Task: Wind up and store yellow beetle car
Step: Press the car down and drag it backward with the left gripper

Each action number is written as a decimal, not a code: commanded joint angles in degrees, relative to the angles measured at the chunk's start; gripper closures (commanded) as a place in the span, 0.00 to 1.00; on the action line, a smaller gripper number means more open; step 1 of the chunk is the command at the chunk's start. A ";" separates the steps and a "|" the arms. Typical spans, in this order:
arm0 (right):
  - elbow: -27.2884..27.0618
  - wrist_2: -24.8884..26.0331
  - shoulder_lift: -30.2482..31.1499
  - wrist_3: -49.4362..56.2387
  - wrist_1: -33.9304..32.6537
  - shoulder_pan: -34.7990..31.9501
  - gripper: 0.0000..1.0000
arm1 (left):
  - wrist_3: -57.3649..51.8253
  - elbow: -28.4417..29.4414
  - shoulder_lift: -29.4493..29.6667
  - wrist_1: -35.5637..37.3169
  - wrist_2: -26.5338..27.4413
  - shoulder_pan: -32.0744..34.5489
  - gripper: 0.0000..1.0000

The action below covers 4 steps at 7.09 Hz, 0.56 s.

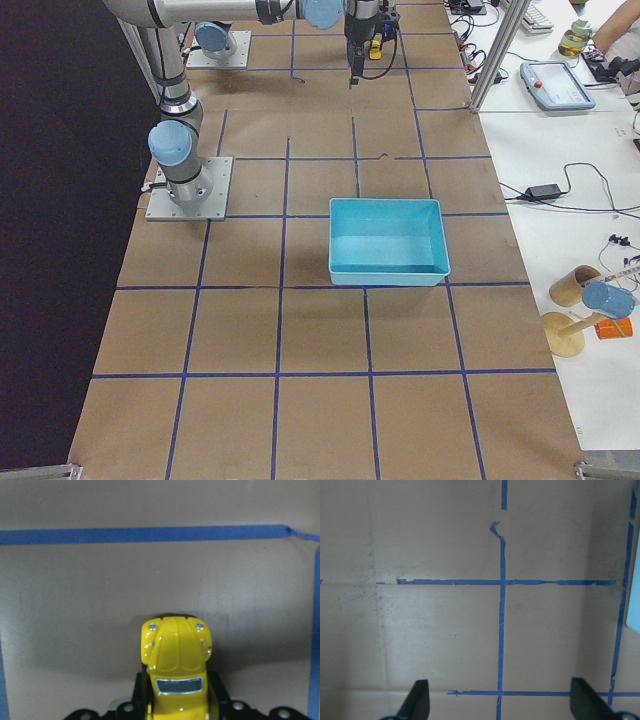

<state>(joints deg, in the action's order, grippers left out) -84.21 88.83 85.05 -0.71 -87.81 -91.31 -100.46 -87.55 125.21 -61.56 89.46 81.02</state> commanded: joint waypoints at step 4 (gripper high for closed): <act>0.01 0.03 0.20 -0.35 0.09 0.08 0.00 | -0.08 -0.08 0.04 0.03 -0.07 -0.77 0.98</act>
<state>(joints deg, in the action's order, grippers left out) -84.20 88.85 85.28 -1.02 -87.78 -91.23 -100.55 -87.63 125.24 -61.53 89.43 80.67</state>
